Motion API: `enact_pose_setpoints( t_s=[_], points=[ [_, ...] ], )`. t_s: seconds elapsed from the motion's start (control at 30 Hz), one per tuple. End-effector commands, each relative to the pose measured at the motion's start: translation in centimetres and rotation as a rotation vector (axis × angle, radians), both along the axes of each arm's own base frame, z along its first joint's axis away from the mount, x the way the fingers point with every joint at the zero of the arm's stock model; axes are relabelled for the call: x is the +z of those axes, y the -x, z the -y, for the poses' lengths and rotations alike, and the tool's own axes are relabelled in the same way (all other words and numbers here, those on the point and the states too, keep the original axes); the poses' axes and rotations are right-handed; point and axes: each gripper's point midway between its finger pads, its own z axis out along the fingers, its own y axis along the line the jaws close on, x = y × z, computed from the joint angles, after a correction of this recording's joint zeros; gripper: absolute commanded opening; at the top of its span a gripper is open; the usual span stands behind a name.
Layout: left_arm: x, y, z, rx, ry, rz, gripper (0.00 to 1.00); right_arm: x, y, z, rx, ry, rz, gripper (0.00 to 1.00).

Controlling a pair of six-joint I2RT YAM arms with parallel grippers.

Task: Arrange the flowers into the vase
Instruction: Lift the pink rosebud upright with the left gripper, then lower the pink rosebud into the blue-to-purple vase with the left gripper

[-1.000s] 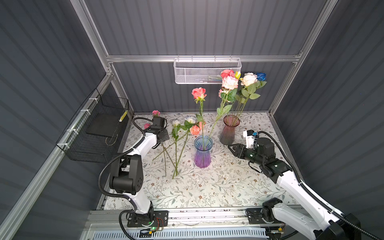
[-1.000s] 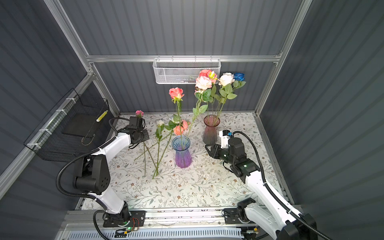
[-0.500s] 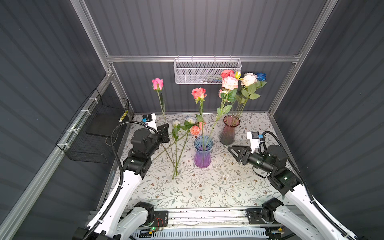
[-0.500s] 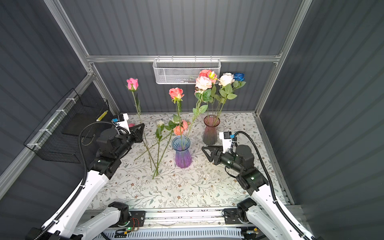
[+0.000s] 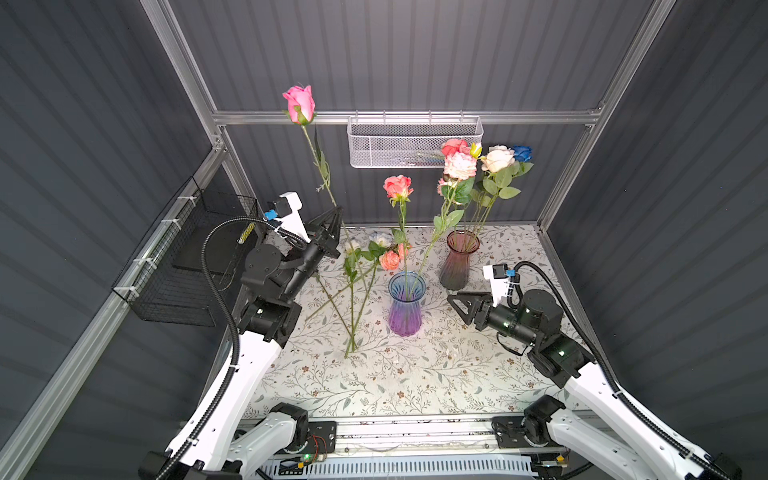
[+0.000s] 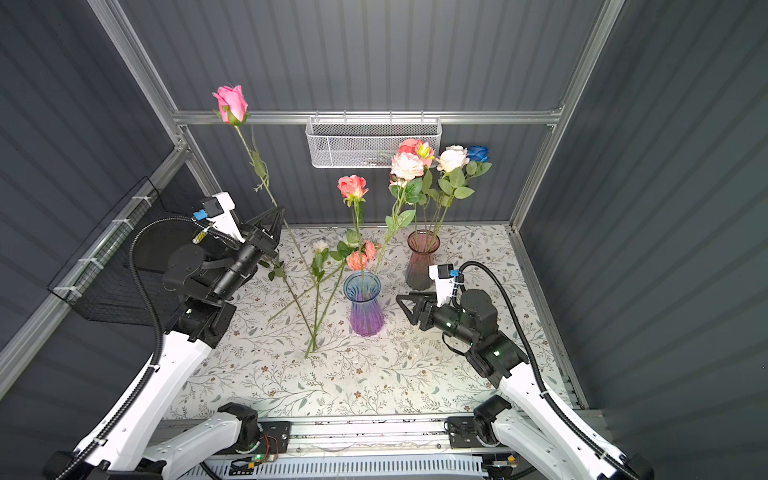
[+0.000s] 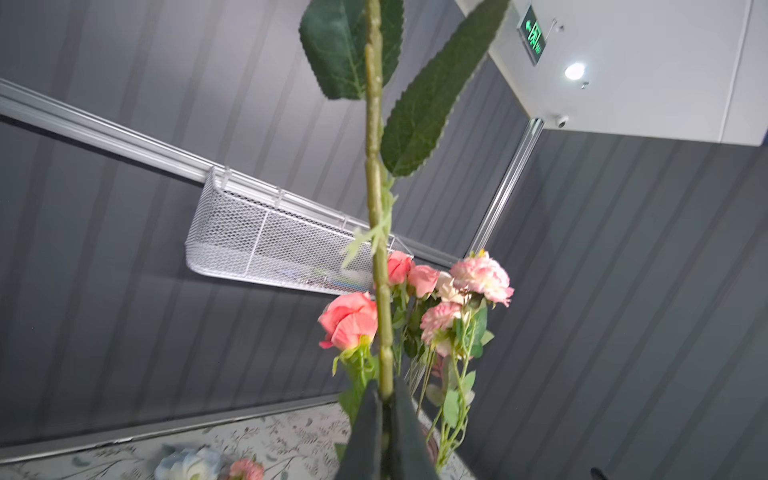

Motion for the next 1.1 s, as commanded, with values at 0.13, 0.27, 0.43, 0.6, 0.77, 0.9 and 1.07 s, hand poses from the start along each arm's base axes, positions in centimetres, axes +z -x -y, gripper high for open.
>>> enact_pose_setpoints(
  t_s=[0.13, 0.27, 0.43, 0.6, 0.77, 0.9, 1.07],
  points=[
    [3.1, -0.4, 4.5, -0.094, 0.062, 0.116, 0.0, 0.8, -0.9, 0.6, -0.069, -0.007, 0.009, 0.57],
    [1.7, -0.9, 6.8, -0.096, 0.038, 0.119, 0.0, 0.6, -0.8, 0.9, -0.081, 0.001, 0.003, 0.57],
    [-2.0, -1.3, 9.4, -0.09, -0.021, 0.089, 0.0, 0.3, -0.6, 1.3, -0.093, -0.002, 0.003, 0.57],
    [-7.0, -0.6, 11.4, -0.068, -0.138, 0.039, 0.0, -0.3, -0.7, 1.3, -0.098, 0.001, -0.02, 0.57],
    [-11.8, 0.0, 11.5, -0.032, -0.204, -0.031, 0.0, -1.2, -1.1, 1.1, -0.102, 0.006, -0.049, 0.57],
    [-13.8, -0.1, 11.4, -0.019, -0.275, -0.083, 0.03, -1.7, -1.5, 0.9, -0.109, 0.011, -0.071, 0.57],
    [-14.7, -0.2, 11.1, -0.004, -0.325, -0.12, 0.29, -2.7, -1.8, 0.5, -0.099, 0.039, -0.112, 0.57]
  ],
)
